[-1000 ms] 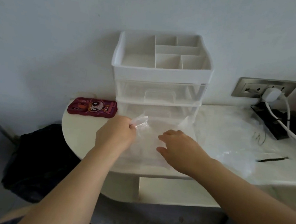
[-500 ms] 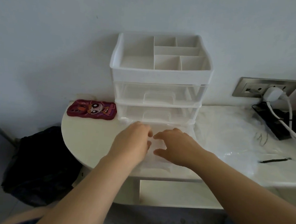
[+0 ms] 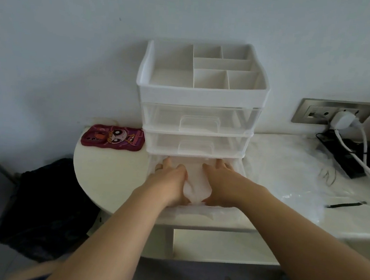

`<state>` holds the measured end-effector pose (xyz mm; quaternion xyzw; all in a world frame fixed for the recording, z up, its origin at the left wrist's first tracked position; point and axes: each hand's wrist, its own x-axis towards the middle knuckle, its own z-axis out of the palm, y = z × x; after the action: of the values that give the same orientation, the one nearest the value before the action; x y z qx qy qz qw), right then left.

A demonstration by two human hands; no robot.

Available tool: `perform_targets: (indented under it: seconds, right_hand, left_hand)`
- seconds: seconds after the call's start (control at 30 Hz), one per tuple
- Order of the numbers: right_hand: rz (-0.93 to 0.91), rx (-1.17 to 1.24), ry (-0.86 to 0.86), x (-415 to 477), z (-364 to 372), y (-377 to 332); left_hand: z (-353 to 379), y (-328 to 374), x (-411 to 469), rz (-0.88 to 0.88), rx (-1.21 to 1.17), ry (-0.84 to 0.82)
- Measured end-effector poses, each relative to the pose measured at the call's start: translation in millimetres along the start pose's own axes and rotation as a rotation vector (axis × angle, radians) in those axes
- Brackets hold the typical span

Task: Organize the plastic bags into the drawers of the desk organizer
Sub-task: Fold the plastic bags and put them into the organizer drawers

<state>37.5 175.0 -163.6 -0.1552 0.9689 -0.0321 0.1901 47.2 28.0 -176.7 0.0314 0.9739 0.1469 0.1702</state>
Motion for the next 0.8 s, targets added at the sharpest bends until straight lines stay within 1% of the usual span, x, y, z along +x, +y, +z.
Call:
perform_targets:
  seconds: [0.1,0.17,0.23,0.33,0.4,0.5,0.57,0.6,0.67,0.73,0.8]
  right_hand:
    - [0.051,0.007,-0.101,5,-6,-1]
    - [0.051,-0.013,-0.131,6,-8,-2]
    - [0.037,-0.006,-0.124,3,-11,-2]
    - [-0.017,0.022,-0.065,-9,-24,2]
    - [-0.05,0.063,0.027,-20,-38,8]
    - [-0.053,0.209,0.174,-40,-56,23]
    - [-0.016,0.261,0.22,-53,-60,41]
    - [0.021,0.266,0.206,-60,-60,50]
    - [0.109,0.231,0.104,-75,-57,66]
    - [0.187,0.159,-0.022,-83,-49,79]
    - [0.227,0.057,-0.07,-89,-35,91]
  left_hand:
    - [0,-1,4,-0.031,0.015,-0.052]
    - [-1,0,6,-0.049,0.029,-0.108]
    - [-4,1,7,-0.072,0.048,-0.167]
    - [-7,5,5,-0.068,0.08,-0.183]
    - [-11,6,1,-0.051,0.076,-0.159]
    - [-19,4,-11,0.014,0.025,-0.105]
    - [-21,-1,-20,0.067,0.017,-0.041]
    - [-22,-2,-25,0.087,0.005,-0.01]
    - [-21,0,-32,0.128,-0.032,0.045]
    - [-19,2,-37,0.168,-0.072,0.089]
    - [-15,8,-40,0.209,-0.094,0.113]
